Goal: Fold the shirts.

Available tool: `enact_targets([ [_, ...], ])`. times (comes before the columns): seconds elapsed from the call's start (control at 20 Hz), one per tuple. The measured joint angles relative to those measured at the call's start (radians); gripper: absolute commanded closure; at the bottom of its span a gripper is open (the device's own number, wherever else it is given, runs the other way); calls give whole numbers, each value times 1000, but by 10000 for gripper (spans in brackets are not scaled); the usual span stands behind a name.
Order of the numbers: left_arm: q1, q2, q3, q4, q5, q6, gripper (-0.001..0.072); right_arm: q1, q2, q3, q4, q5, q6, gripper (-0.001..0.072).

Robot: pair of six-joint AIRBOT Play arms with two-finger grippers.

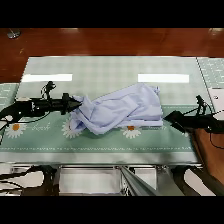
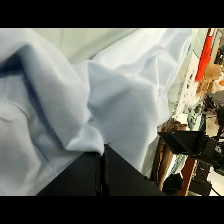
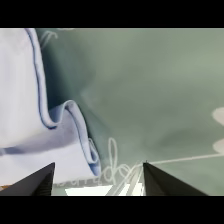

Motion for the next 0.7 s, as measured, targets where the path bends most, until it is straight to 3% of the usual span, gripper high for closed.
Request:
enact_targets([
  [0.25,-2,-1,0,-9,-6,13,681,22,-39,-1,13,-1,16,82],
  [0.6,-2,-1,0,-12,-8,18,681,58,-179,27,200,8,-65,102],
  [0.65,-2,-1,0,-13,-9,18,681,85,-204,45,212,3,-72,132],
  [0.7,-2,-1,0,-14,-11,18,681,116,-227,66,218,-5,-74,415],
])
